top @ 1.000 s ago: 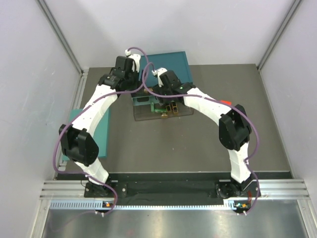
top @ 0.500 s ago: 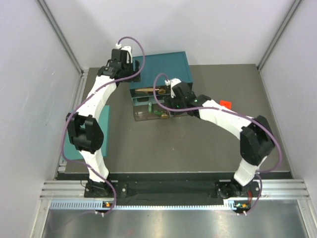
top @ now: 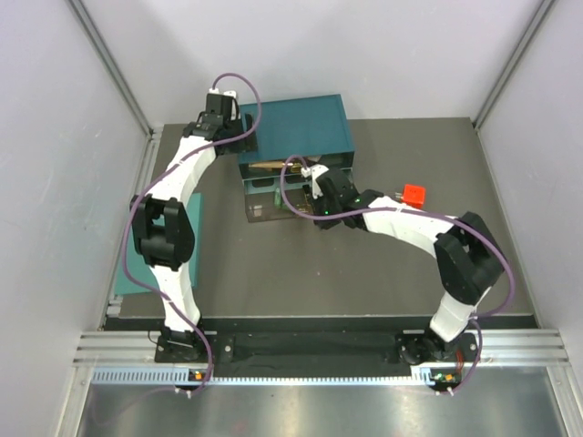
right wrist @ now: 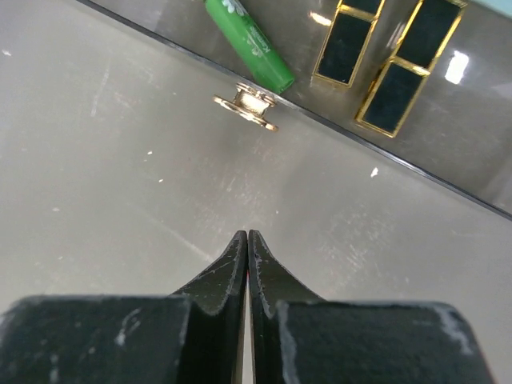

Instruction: Organize the makeup

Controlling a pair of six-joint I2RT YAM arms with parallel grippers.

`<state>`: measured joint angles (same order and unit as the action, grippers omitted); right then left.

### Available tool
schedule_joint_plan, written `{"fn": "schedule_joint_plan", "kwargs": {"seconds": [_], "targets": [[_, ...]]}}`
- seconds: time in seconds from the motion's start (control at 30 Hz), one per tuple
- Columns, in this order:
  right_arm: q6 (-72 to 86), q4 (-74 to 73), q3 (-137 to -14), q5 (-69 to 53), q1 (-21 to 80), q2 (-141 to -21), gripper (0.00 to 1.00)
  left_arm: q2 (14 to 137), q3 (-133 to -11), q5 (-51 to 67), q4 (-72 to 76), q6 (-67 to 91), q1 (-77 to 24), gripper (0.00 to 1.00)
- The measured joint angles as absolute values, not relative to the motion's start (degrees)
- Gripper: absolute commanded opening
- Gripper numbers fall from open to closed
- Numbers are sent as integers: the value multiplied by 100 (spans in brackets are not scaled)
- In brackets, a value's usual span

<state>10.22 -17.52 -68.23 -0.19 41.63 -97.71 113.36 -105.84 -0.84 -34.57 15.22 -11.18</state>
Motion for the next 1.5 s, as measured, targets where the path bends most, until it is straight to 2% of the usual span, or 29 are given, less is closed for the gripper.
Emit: {"fn": "schedule_joint_plan", "kwargs": {"seconds": [0.37, 0.7, 1.1, 1.5], "targets": [[1076, -1352, -7255, 552, 4169, -10897, 0, 11507, -10768, 51, -3391, 1588, -1114, 83], [1120, -204, -7236, 1916, 4335, -10938, 0, 11548, -10792, 215, -3404, 1597, -1096, 83], [1063, 478, -7881, 2357, 4289, -12075, 0, 11577, -10801, 329, -3378, 1597, -1092, 83], [1059, 493, -8368, 2731, 4239, -12418, 0, 11579, -10801, 392, -3382, 1592, -1092, 82]]}}
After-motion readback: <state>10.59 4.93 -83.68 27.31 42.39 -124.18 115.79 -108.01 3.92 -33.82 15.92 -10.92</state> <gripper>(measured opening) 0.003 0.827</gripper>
